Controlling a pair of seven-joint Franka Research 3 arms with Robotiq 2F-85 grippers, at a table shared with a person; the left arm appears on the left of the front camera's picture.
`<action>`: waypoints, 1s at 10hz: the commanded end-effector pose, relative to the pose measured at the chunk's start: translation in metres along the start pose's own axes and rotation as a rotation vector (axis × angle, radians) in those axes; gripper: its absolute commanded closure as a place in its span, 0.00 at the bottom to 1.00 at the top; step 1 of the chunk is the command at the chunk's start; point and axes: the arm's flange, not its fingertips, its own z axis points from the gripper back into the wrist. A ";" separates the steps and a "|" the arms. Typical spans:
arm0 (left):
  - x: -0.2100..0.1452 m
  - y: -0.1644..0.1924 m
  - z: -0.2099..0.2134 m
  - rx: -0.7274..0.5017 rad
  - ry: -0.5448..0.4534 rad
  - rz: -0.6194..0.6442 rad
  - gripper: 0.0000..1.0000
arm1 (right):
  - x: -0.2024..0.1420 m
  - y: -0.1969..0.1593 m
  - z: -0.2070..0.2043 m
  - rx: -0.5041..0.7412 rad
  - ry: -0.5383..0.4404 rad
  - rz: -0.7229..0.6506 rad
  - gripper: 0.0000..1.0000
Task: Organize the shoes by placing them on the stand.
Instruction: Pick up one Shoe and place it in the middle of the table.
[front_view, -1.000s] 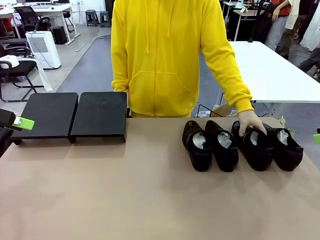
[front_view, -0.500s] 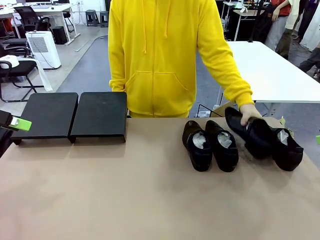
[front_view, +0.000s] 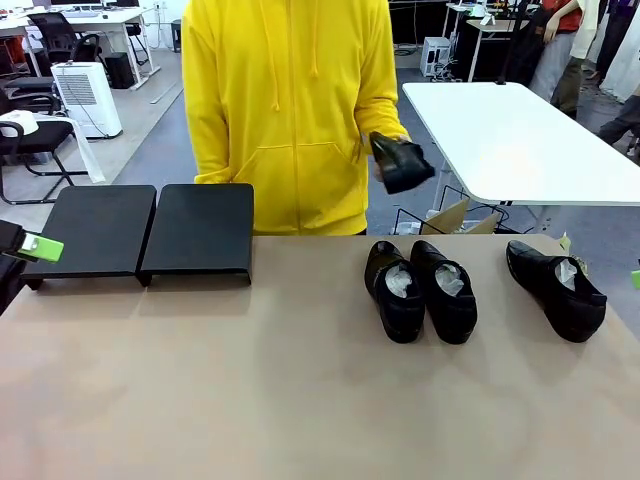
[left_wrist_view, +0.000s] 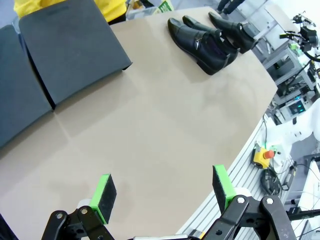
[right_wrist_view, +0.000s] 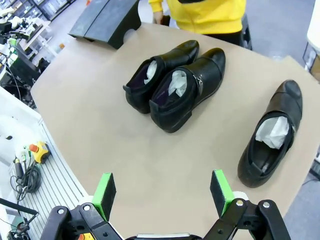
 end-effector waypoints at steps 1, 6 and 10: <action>0.000 0.001 0.000 -0.018 -0.014 -0.018 0.00 | 0.000 0.000 0.000 0.000 0.000 0.000 0.00; 0.000 0.001 0.000 -0.018 -0.014 -0.018 0.00 | 0.064 0.090 -0.009 -0.059 0.041 0.120 0.00; 0.000 0.001 0.000 -0.018 -0.014 -0.018 0.00 | 0.118 0.126 -0.080 -0.101 0.094 0.131 0.00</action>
